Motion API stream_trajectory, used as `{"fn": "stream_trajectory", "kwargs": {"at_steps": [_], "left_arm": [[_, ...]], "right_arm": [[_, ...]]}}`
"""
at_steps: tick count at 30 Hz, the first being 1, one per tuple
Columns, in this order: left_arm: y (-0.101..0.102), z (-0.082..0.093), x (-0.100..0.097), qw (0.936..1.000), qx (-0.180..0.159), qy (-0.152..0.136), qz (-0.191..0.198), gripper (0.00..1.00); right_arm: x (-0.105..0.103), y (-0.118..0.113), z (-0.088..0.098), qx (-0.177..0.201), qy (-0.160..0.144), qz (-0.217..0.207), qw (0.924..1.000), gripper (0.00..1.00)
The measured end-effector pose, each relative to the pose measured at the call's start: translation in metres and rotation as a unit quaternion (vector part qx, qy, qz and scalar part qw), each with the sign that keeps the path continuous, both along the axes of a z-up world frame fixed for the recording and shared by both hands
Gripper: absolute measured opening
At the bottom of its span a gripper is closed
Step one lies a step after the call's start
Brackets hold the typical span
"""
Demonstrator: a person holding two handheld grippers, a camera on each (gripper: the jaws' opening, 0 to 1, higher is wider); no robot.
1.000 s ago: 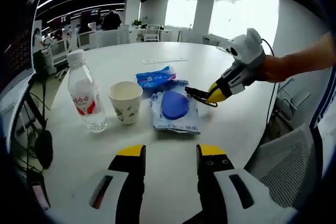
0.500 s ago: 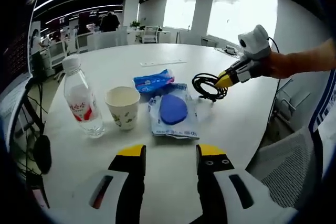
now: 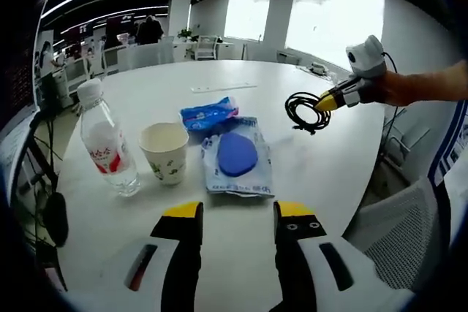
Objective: Arrange the tabletop items into an orderly group along one side of the table until the central work area is clear of visible clutter.
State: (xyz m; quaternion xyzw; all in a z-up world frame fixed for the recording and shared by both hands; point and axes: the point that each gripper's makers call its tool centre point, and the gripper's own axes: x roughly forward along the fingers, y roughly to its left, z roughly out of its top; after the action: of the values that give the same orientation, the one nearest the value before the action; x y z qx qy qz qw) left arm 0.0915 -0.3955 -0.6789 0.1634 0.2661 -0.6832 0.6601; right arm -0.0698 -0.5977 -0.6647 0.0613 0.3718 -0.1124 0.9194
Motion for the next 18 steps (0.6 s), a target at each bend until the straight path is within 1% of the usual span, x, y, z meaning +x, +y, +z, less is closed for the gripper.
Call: {"fn": "stream_trajectory", "kwargs": {"at_steps": [6, 11, 16, 18], "left_arm": [[-0.003, 0.0, -0.002, 1.0, 0.001, 0.001, -0.004, 0.38], [-0.003, -0.001, -0.003, 1.0, 0.002, 0.001, -0.005, 0.38], [-0.002, -0.002, -0.003, 1.0, 0.005, 0.0, -0.005, 0.38], [-0.001, -0.002, -0.002, 1.0, 0.005, -0.001, -0.004, 0.38]], "right_arm": [[-0.014, -0.009, 0.0, -0.004, 0.006, -0.012, 0.9999, 0.02], [-0.018, -0.009, -0.004, -0.005, 0.012, -0.011, 0.9999, 0.02], [-0.019, -0.004, -0.014, -0.006, 0.032, 0.006, 0.9995, 0.02], [-0.019, 0.001, -0.021, -0.005, 0.04, 0.013, 0.9991, 0.02]]}}
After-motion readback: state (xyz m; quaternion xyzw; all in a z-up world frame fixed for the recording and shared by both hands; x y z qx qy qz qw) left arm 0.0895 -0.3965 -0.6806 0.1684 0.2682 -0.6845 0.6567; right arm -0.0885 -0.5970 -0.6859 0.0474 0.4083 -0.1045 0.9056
